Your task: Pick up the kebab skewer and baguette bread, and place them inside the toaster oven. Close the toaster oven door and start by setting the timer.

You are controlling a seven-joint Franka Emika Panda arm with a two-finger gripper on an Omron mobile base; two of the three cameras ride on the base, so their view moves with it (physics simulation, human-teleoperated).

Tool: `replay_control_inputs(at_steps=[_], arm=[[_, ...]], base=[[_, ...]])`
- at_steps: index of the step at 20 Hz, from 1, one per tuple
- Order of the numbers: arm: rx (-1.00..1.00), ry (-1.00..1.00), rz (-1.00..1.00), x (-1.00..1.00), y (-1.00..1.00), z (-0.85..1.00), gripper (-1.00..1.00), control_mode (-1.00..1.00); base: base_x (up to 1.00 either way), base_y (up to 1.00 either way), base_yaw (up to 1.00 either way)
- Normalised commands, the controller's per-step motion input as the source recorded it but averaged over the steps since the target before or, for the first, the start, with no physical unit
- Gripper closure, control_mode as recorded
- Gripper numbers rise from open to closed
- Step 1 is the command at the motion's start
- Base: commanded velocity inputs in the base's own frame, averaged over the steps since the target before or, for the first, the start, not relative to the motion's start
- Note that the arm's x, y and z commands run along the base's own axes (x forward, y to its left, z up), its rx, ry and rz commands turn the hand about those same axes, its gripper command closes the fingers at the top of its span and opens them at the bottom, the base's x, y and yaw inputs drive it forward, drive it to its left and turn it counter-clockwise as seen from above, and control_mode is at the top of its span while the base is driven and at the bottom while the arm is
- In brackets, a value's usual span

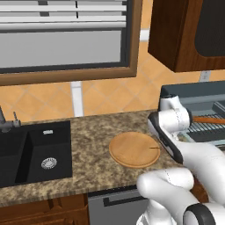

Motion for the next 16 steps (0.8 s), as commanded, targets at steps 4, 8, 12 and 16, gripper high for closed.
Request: replay_control_inputs(at_steps=[4,8,12,16], arm=[[0.0,-0.03,0.12,0.3,-0.89,0.68,1.0,-1.0],[0.07,-0.05,0.01,0.6,-0.79,0.51,1.0,-1.0],[0.1,-0.01,0.0,0.71,-0.79,0.34,1.0,-1.0],[0.08,-0.03,0.0,0.52,-0.58,0.0,1.0,-1.0]], base=[[0.0,0.0,0.0],[0.0,0.0,0.0],[0.0,0.0,0.0],[0.0,0.0,0.0]])
